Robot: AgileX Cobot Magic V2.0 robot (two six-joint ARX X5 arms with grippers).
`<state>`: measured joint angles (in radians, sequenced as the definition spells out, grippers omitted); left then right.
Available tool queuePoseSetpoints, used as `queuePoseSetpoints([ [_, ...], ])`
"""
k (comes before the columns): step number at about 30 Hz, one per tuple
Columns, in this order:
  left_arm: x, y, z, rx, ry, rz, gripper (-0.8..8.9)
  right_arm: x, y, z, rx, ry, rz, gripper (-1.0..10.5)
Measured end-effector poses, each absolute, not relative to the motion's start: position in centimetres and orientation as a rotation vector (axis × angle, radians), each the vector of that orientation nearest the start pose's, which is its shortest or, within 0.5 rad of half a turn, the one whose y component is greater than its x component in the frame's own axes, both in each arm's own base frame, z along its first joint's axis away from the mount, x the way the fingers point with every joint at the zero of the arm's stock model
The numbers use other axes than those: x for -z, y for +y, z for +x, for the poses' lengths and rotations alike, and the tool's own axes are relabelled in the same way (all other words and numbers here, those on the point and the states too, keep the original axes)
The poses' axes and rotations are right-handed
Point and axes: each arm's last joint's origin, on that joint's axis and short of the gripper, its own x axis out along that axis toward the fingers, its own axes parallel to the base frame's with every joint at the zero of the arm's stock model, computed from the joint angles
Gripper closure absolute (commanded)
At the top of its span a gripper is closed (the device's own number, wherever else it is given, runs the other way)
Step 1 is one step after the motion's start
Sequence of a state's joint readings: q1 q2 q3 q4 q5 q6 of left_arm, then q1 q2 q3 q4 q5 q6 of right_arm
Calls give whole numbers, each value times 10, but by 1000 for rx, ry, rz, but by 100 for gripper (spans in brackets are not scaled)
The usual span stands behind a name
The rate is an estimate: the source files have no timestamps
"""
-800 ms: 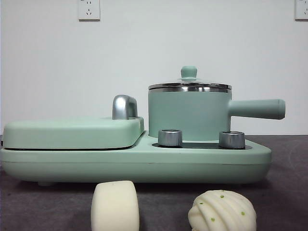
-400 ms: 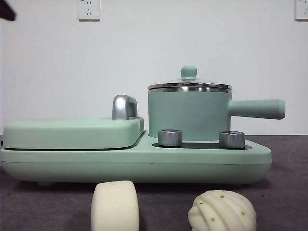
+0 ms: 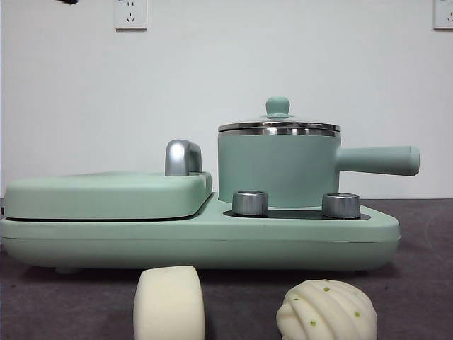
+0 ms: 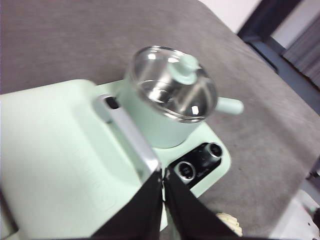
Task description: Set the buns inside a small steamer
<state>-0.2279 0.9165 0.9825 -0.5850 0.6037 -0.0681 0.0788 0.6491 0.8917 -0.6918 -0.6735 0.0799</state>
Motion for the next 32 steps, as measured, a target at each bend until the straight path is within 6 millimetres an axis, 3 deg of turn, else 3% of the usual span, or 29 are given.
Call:
queuePoseSetpoints([
  [3, -343, -57, 172, 801, 552, -151, 802, -339, 28, 118, -724, 491, 216, 933],
  [6, -343, -57, 172, 803, 551, -144, 711, -338, 28, 119, -723, 494, 216, 908],
  [12, -343, -57, 172, 804, 549, -140, 348, -338, 27, 119, -700, 493, 208, 502],
  [14, -343, -57, 172, 805, 548, -139, 335, -338, 27, 119, -699, 493, 208, 463],
  [32, -344, -59, 176, 793, 592, -191, 346, -338, 27, 119, -700, 493, 208, 463],
])
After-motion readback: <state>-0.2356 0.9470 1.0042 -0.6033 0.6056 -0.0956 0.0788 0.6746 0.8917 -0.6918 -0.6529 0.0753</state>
